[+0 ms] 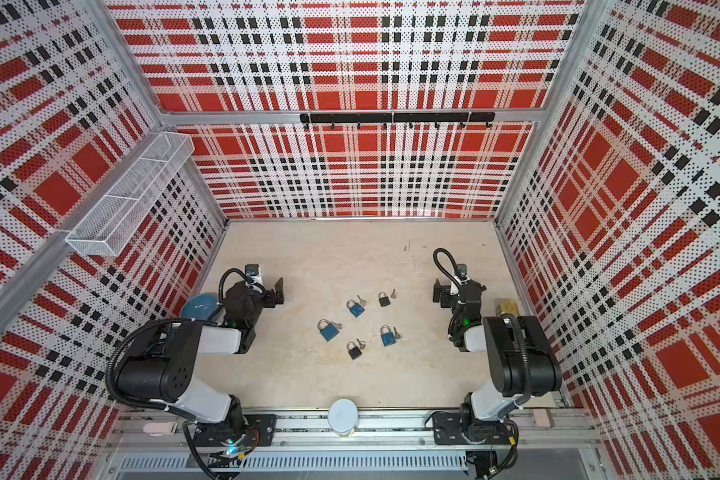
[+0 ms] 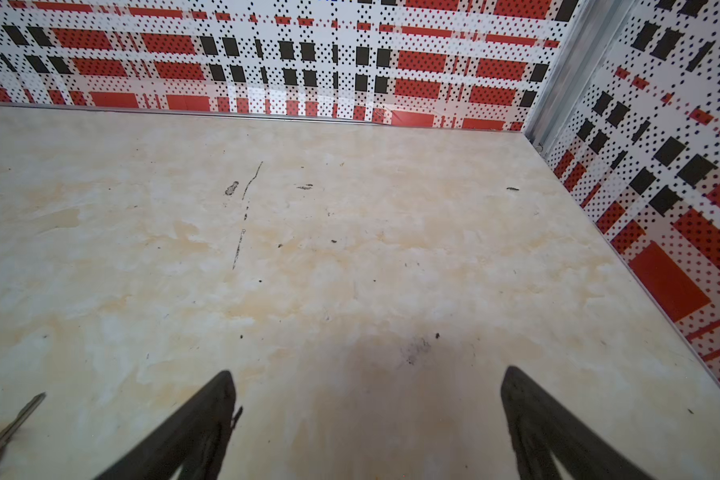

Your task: Lock with the key

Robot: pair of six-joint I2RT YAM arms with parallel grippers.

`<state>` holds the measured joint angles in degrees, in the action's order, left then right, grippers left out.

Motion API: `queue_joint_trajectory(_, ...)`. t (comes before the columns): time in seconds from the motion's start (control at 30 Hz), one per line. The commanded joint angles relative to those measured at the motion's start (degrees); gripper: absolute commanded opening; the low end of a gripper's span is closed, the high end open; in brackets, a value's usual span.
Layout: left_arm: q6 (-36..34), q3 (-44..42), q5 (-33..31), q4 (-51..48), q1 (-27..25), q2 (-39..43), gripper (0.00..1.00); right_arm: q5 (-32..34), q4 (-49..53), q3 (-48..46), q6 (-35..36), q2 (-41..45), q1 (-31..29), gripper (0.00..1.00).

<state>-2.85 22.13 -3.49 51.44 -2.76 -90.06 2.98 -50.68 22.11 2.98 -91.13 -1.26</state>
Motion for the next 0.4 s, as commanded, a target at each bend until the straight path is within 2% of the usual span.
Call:
queue_joint_trajectory(0.0, -0.18, 0.89, -1.08, 1.82, -0.62, 0.01, 0.99, -0.52, -2.06, 0.87, -0.19, 0.08, 0.11, 1.00)
queue_joint_trajectory(0.37, -0.14, 0.92, -1.27, 1.73, -0.77, 0.02, 0.99, -0.52, -2.15, 0.90, -0.22, 0.16, 0.11, 1.00)
